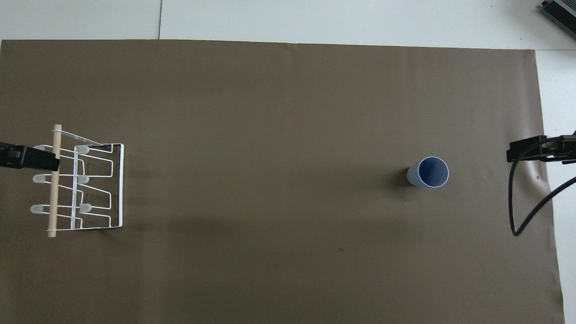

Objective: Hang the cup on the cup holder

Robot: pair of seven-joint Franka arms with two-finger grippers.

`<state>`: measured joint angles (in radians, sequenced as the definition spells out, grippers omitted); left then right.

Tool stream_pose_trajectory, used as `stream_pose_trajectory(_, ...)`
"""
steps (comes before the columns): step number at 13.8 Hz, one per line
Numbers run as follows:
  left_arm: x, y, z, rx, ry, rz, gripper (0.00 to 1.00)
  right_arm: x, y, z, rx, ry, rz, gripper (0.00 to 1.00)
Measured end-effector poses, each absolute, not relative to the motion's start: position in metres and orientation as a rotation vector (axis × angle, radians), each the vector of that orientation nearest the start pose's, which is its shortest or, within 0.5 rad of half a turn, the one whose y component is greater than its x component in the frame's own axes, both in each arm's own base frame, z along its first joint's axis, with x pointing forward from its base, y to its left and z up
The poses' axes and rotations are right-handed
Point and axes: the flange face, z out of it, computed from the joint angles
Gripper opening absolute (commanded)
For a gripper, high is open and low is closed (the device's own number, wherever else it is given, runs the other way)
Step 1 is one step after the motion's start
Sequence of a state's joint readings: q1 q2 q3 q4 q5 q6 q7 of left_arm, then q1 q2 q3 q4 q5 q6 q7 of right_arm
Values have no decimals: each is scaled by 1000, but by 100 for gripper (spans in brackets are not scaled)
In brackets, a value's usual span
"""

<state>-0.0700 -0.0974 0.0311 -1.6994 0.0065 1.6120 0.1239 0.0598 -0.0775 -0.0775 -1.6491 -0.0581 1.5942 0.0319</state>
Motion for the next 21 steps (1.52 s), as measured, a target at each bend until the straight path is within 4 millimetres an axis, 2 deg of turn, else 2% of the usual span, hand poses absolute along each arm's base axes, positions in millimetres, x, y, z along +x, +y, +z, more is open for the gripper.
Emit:
stream_pose_trajectory(4, 530, -18, 623, -3129, 227, -29, 100, 532, -12, 633, -3192, 94, -40, 100)
stream_pose_trajectory(7, 543, -19, 629, -3128, 226, -26, 100, 532, -12, 632, -3189, 94, -38, 100)
stream_pose_trajectory(12, 546, -20, 622, -3128, 226, 15, 100, 529, -10, 626, -3173, 92, -15, 100)
stream_pose_trajectory(16, 546, 2, 622, -3133, 160, 16, 100, 522, -12, 611, -3172, 82, 3, 100)
stream_pose_trajectory(18, 546, 3, 622, -3133, 157, 17, 100, 523, -11, 606, -3172, 41, -5, 100)
stream_pose_trajectory(21, 546, 3, 622, -3133, 158, 17, 100, 543, -9, 580, -3166, 11, -79, 100)
